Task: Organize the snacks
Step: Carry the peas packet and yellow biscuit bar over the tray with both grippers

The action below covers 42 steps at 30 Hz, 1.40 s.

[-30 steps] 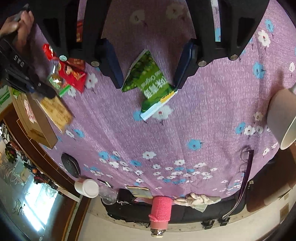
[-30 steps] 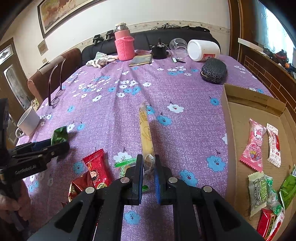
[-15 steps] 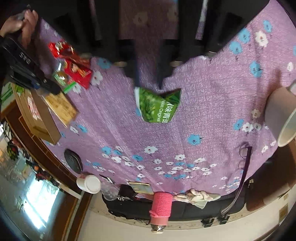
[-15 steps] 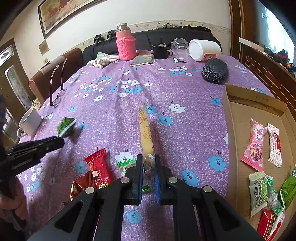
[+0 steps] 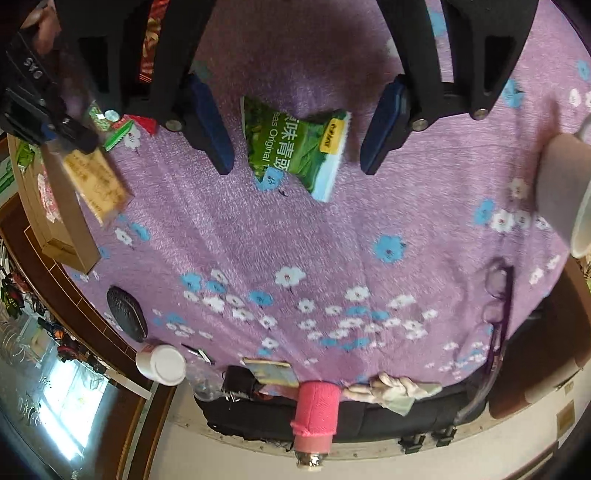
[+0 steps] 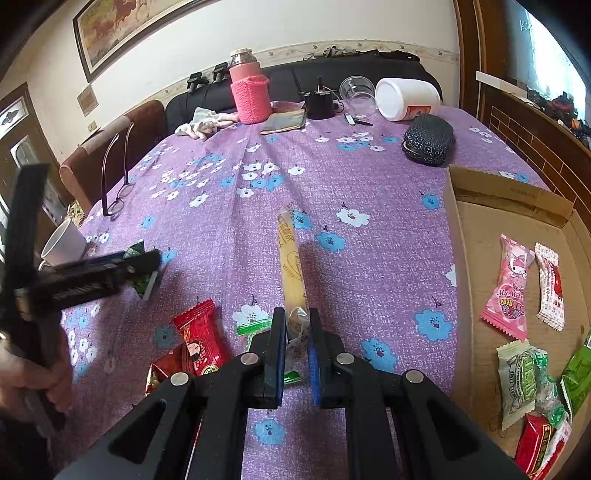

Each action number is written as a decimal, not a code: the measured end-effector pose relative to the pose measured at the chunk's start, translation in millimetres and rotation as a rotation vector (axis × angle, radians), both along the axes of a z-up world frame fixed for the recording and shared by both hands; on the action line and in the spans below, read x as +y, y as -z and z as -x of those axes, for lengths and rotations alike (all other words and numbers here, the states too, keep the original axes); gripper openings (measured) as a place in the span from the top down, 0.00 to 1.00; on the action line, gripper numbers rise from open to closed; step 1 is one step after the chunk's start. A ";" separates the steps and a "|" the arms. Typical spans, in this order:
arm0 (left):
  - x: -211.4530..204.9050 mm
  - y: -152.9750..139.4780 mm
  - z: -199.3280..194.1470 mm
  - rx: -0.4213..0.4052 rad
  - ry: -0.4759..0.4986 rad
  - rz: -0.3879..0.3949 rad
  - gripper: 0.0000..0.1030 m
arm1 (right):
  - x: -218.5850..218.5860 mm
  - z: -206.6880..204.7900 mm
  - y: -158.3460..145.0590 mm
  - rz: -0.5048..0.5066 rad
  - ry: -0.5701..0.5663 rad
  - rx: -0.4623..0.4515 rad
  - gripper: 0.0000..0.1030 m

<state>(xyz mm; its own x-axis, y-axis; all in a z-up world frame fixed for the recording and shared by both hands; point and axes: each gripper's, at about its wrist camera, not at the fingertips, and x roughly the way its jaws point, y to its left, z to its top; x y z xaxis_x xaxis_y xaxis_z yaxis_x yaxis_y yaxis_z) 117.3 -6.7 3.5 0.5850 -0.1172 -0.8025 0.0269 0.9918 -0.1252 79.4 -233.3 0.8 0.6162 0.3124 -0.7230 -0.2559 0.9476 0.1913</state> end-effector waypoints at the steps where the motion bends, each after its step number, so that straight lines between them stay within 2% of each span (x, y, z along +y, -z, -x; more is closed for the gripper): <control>1: -3.4 4.8 -0.1 0.000 0.003 -0.018 0.50 | -0.1 0.2 -0.7 -0.003 -0.001 -0.001 0.89; 4: -8.9 5.6 5.9 -0.050 0.008 -0.054 0.55 | -0.5 0.8 -1.7 -0.009 -0.002 -0.004 0.89; 10: -13.9 -3.2 16.0 -0.097 0.027 -0.031 0.57 | -2.7 2.4 -5.1 -0.032 -0.005 -0.010 0.89; 16: -33.8 -31.9 27.8 -0.159 0.098 0.024 0.57 | -13.8 2.2 -13.4 -0.077 0.010 -0.023 0.89; 22: -62.1 -47.0 31.5 -0.165 0.168 0.084 0.57 | -31.8 2.4 -24.2 -0.142 0.037 -0.036 0.89; 27: -97.6 -52.4 26.5 -0.145 0.228 0.131 0.57 | -62.6 4.3 -41.2 -0.206 0.108 -0.082 0.89; 32: -144.6 -53.8 27.4 -0.137 0.303 0.153 0.57 | -111.6 3.9 -49.0 -0.266 0.245 -0.095 0.89; 35: -174.5 -50.5 29.7 -0.127 0.357 0.144 0.57 | -137.6 1.5 -44.3 -0.292 0.310 -0.069 0.89; 38: -188.8 -44.8 34.4 -0.119 0.380 0.118 0.57 | -141.2 -4.7 -35.2 -0.346 0.239 0.002 0.89; 40: -185.0 -41.0 34.6 -0.114 0.362 0.111 0.57 | -138.6 -7.0 -31.6 -0.379 0.214 0.038 0.89; 42: -177.5 -39.6 32.8 -0.109 0.341 0.126 0.57 | -135.0 -9.4 -30.5 -0.370 0.210 0.050 0.89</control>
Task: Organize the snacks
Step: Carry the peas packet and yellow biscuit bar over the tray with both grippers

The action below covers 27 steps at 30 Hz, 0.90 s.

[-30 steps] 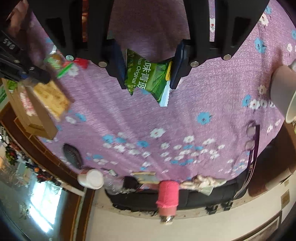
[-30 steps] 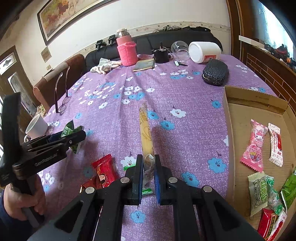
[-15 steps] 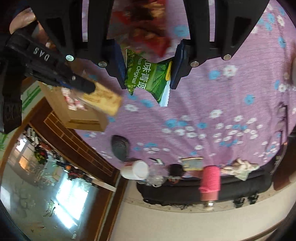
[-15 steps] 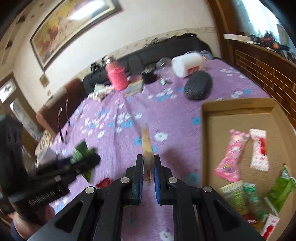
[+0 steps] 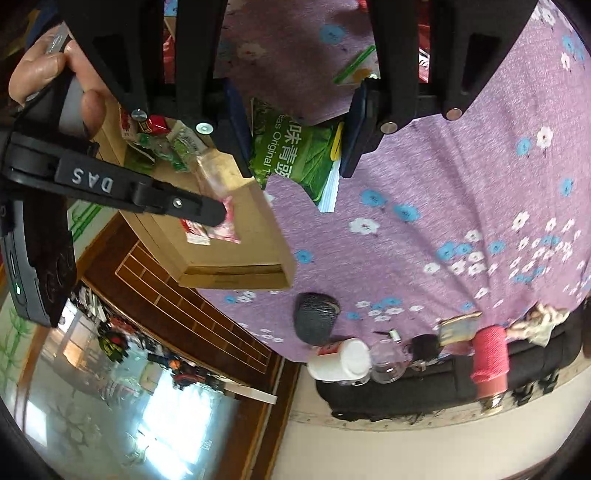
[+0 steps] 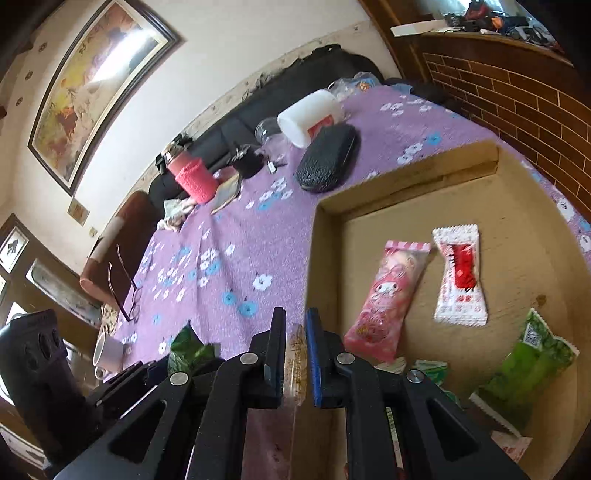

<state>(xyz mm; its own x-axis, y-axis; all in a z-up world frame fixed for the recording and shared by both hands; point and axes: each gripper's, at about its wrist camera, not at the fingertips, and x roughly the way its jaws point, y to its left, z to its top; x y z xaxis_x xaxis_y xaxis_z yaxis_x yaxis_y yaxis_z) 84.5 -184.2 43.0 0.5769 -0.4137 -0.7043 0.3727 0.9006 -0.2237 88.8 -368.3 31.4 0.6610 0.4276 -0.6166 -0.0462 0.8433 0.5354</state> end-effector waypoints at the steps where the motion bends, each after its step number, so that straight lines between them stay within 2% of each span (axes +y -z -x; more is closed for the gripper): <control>1: 2.7 0.5 -0.8 0.005 -0.008 0.003 0.57 | 1.2 0.1 1.2 0.015 0.009 0.009 0.89; 4: 6.4 1.9 -2.8 0.021 -0.021 0.009 0.57 | 3.1 -2.4 4.7 0.017 -0.010 0.023 0.89; 7: 5.2 1.1 0.6 0.012 -0.017 -0.008 0.57 | 10.0 -3.0 8.7 0.069 -0.017 0.041 0.86; 12: 6.4 4.5 1.5 0.020 -0.019 -0.013 0.57 | 6.8 0.0 14.7 0.010 -0.036 0.051 0.93; 16: 6.5 5.0 -1.3 0.034 -0.022 0.001 0.57 | -5.6 8.9 0.6 -0.078 -0.021 -0.039 0.95; 18: 3.7 2.4 -1.8 0.036 -0.013 0.017 0.57 | -13.4 17.5 -9.3 -0.050 0.027 -0.096 0.96; 20: -3.1 -1.5 -0.6 0.028 0.000 0.017 0.57 | -25.9 21.9 -13.7 -0.087 0.068 -0.125 0.96; 23: -16.3 -6.3 1.1 0.033 0.035 0.050 0.57 | -47.5 33.6 -24.8 -0.025 0.214 -0.183 0.96; 27: -47.5 -8.0 7.8 0.036 0.110 0.056 0.56 | -71.2 38.1 -22.7 -0.015 0.338 -0.162 0.96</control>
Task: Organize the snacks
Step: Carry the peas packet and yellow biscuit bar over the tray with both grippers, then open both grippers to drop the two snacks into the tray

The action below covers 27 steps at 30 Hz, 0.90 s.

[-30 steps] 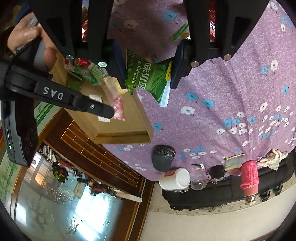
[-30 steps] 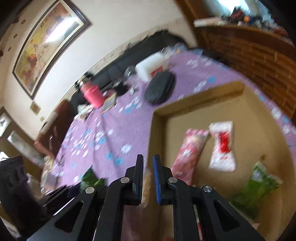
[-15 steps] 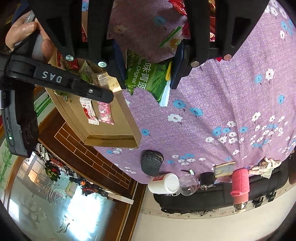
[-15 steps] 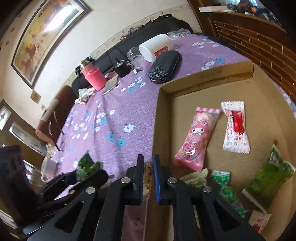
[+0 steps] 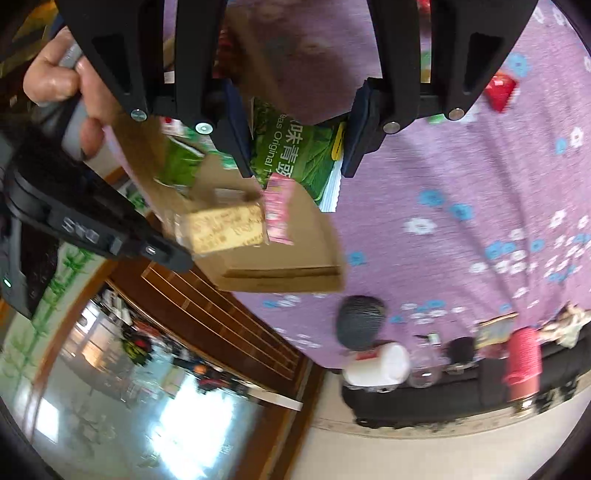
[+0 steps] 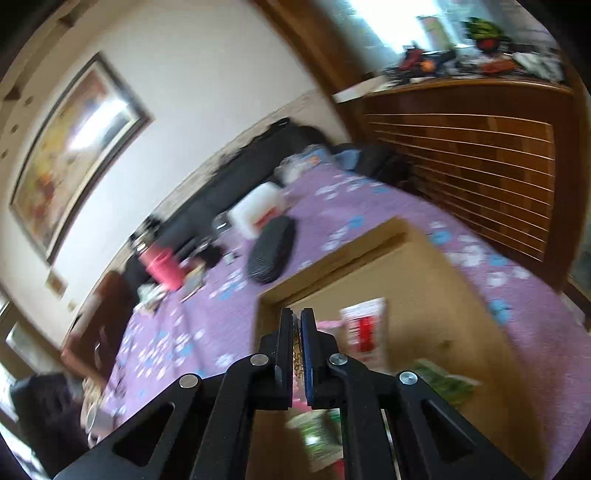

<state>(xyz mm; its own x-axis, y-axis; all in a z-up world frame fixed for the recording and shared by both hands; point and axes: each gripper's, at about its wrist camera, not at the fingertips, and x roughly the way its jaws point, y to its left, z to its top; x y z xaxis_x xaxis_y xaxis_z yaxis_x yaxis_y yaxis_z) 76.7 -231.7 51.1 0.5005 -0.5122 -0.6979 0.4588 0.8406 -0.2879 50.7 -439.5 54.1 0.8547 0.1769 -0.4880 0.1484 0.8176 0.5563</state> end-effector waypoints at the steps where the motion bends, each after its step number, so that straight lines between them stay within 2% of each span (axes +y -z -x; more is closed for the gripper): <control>1: -9.9 1.6 2.4 0.003 0.023 0.001 0.56 | -6.7 -0.6 3.4 -0.011 0.026 0.018 0.96; 7: -50.6 18.0 16.3 0.019 0.111 -0.025 0.56 | -28.2 -8.6 16.3 -0.044 0.101 0.101 0.92; 10: -59.3 21.6 24.2 -0.011 0.121 -0.060 0.49 | -35.2 -6.2 18.2 -0.028 0.139 0.126 0.86; 13: -60.0 20.0 25.2 -0.032 0.116 -0.075 0.36 | -35.2 -1.4 15.0 -0.005 0.161 0.114 0.68; 14: -56.6 17.7 26.4 -0.044 0.109 -0.071 0.31 | -34.3 0.3 11.9 0.017 0.175 0.107 0.59; 16: -51.6 14.3 27.7 -0.060 0.101 -0.065 0.29 | -34.4 6.0 8.5 0.044 0.201 0.085 0.56; 18: -45.7 10.3 30.7 -0.073 0.093 -0.062 0.29 | -31.2 12.8 1.4 0.072 0.215 0.022 0.56; 22: -27.4 2.9 40.0 -0.109 0.066 -0.068 0.28 | -9.7 21.0 -14.0 0.120 0.131 -0.128 0.56; 27: 28.5 -7.5 53.6 -0.121 -0.016 -0.035 0.28 | 37.9 18.8 -20.4 0.186 -0.082 -0.215 0.56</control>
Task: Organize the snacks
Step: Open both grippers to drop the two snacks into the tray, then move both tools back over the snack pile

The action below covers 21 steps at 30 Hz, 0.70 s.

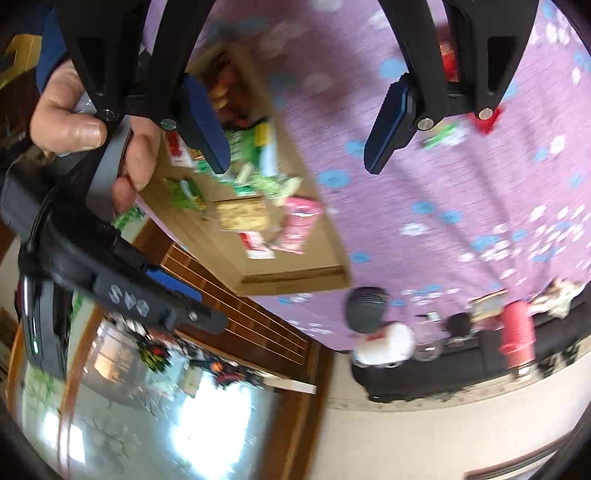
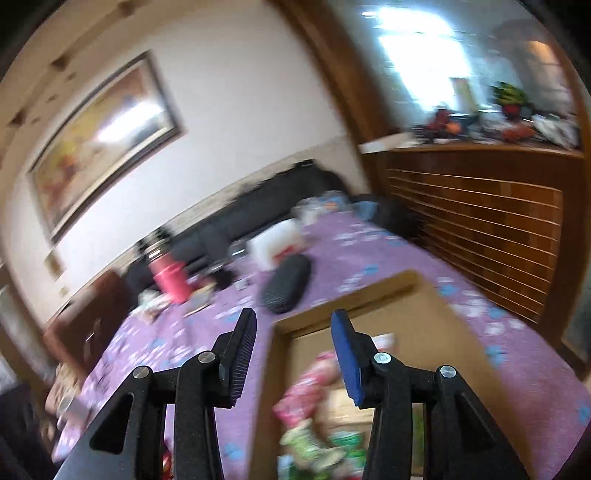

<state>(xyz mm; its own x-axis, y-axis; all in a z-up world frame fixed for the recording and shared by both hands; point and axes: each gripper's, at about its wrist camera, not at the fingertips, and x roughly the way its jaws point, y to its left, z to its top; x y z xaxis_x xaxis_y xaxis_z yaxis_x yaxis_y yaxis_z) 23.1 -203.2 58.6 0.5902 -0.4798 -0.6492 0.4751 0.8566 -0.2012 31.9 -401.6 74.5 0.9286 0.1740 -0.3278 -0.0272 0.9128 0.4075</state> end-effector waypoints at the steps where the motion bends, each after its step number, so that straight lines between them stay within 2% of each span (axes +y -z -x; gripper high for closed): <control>1: 17.7 -2.6 2.5 -0.003 -0.029 0.013 0.28 | 10.2 0.5 -0.9 0.017 -0.049 -0.011 0.56; 5: 83.0 -5.5 10.2 0.005 -0.152 0.034 0.24 | 41.9 4.3 1.6 0.028 -0.204 -0.031 0.58; 8: 124.8 4.2 9.2 0.076 -0.207 0.049 0.22 | 67.7 -0.9 10.8 0.011 -0.351 0.045 0.58; 11: 152.7 19.7 6.9 0.151 -0.236 0.101 0.22 | 97.8 -1.5 21.0 0.094 -0.407 0.105 0.59; 13: 156.2 33.5 4.0 0.205 -0.218 0.113 0.22 | 111.3 -0.3 24.9 0.146 -0.409 0.112 0.59; 16: 148.9 48.7 2.1 0.234 -0.196 0.112 0.22 | 121.1 0.7 31.9 0.187 -0.419 0.127 0.59; 19: 134.8 54.5 1.3 0.220 -0.162 0.090 0.23 | 119.8 -1.0 34.2 0.176 -0.424 0.139 0.59; 21: 126.8 60.6 -1.0 0.220 -0.156 0.058 0.31 | 118.6 -2.4 33.9 0.161 -0.440 0.146 0.59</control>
